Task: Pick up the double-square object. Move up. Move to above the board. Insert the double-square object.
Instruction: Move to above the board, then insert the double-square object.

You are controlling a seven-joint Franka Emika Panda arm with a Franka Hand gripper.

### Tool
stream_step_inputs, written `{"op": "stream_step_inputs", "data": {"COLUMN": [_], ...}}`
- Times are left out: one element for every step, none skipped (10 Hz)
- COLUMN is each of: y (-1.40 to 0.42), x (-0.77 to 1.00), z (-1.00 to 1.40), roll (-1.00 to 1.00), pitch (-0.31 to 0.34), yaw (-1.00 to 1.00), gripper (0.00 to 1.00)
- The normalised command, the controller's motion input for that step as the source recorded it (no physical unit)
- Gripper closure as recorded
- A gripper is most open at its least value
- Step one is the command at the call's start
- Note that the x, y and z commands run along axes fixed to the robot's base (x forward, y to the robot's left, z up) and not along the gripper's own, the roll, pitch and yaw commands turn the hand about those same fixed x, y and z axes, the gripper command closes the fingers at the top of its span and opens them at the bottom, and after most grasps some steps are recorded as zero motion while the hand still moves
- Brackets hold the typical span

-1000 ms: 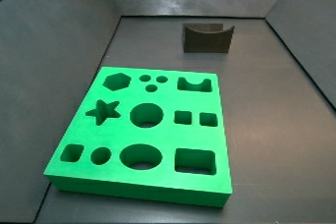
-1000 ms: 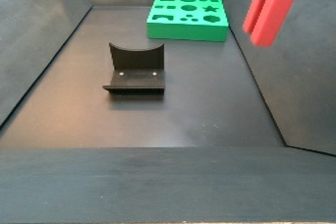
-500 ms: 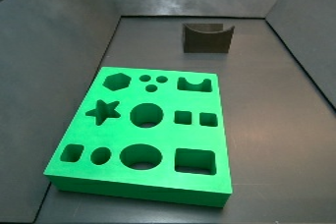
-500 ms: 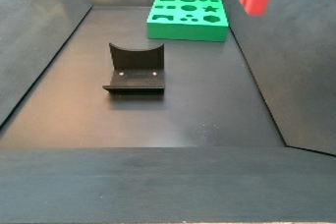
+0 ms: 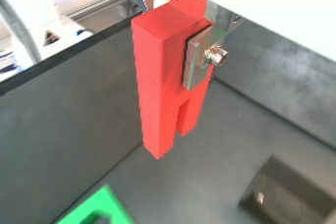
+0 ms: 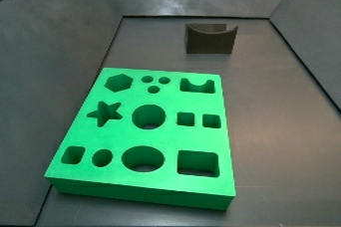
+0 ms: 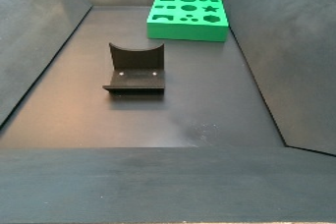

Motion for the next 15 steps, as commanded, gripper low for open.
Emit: {"op": "stream_step_inputs", "data": {"y": [-1.00,-1.00,-1.00,-1.00,-1.00,-1.00,-0.63,-0.35,-0.18,0.00,-0.22,-0.47,-0.59,-0.56,-0.39], "x": [0.39,0.40,0.42,0.43,0.44,0.46,0.33,0.22,0.13,0.00,0.07,0.31,0.40,0.47,0.35], "z": [0.15,0.15,0.16,0.16,0.17,0.17,0.11,0.07,0.05,-0.02,-0.12,-0.29,-0.32,-0.32,-0.23], "roll": [-0.01,0.00,0.00,0.00,0.01,0.01,0.02,0.04,0.05,0.00,0.00,0.09,0.13,0.08,0.01], "pitch": [0.128,0.134,0.131,0.128,0.122,0.124,0.130,0.125,0.098,-0.001,-0.003,0.000,0.000,0.000,0.000], "yaw": [0.01,0.01,0.01,0.01,0.01,0.01,0.01,0.01,0.01,0.00,0.00,-0.03,-0.15,-0.25,-0.52], "gripper": [1.00,1.00,1.00,1.00,1.00,1.00,1.00,1.00,1.00,1.00,1.00,1.00,1.00,1.00,1.00]}}
